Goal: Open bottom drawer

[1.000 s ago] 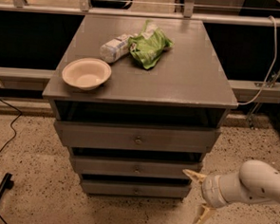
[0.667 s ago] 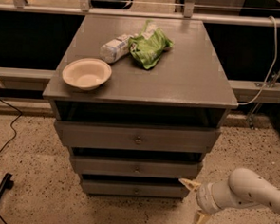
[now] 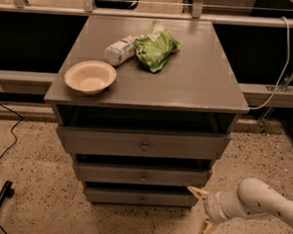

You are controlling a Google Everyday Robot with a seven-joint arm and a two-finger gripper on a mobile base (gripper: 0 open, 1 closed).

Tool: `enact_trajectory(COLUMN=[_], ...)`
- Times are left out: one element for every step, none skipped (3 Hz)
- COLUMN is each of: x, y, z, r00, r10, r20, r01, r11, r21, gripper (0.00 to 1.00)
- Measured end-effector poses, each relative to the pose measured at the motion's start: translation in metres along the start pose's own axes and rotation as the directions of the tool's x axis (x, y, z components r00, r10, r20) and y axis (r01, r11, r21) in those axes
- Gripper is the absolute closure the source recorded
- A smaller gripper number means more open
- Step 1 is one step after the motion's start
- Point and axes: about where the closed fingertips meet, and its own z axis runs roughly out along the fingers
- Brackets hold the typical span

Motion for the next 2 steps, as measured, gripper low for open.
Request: enact_trajectory(x=[0.034,0.061], y=[-0.005,-0.006], z=[0.043,0.076], r00=[0.999,0.998], r10=[0.031,0.048], r20=[0.021,0.039], r01=[-0.032,-0.052], r11=[0.9973,0.9924], r21=[0.066,0.112], gripper=[0.0,0.0])
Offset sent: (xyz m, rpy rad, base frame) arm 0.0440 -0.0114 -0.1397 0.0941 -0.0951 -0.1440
